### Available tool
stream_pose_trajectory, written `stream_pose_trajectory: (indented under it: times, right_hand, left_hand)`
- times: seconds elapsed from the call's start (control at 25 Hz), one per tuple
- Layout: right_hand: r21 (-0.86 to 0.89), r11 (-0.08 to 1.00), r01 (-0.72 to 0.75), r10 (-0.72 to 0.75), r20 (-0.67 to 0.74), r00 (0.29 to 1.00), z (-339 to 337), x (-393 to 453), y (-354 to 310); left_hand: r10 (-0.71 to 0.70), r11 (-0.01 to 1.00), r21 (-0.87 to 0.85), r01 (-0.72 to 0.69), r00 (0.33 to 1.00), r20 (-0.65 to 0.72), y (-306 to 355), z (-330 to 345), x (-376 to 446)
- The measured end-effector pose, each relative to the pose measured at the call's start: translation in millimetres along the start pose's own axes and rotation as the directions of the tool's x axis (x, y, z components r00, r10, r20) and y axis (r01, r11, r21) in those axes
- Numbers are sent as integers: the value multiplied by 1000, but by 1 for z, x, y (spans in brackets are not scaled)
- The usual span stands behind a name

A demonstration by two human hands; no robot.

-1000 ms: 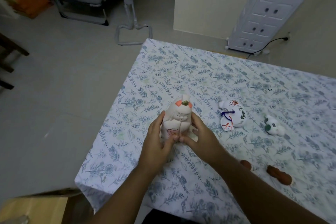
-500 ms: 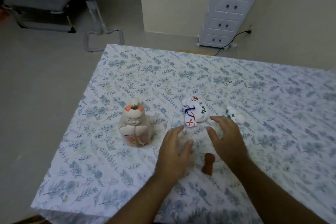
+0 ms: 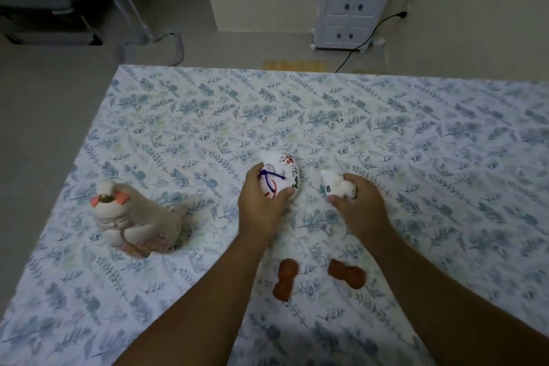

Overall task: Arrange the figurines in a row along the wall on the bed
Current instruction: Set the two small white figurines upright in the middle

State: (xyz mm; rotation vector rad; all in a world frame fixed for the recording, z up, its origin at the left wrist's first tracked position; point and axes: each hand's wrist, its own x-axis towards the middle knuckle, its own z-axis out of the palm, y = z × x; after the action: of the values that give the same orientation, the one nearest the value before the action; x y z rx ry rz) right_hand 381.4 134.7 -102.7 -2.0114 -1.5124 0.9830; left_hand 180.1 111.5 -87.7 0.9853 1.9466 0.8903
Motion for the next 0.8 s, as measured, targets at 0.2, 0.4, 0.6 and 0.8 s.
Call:
stream_pose_trajectory:
  times: [0.2, 0.4, 0.6, 0.8]
  right_hand:
    - [3, 993, 117, -117, 3, 993, 5, 3, -18]
    - [-113, 963, 245, -247, 2, 969, 15, 6, -22]
    - [-112, 964, 241, -239, 28, 971, 19, 3, -19]
    - [3, 976, 216, -216, 93, 972, 15, -1, -15]
  left_hand:
    - [128, 992, 30, -126, 991, -49, 29, 8, -5]
    - [283, 944, 197, -264, 956, -78, 18, 17, -8]
    - [229, 968, 121, -220, 971, -67, 1, 22, -17]
    - [157, 987, 48, -157, 988, 1, 4, 10, -18]
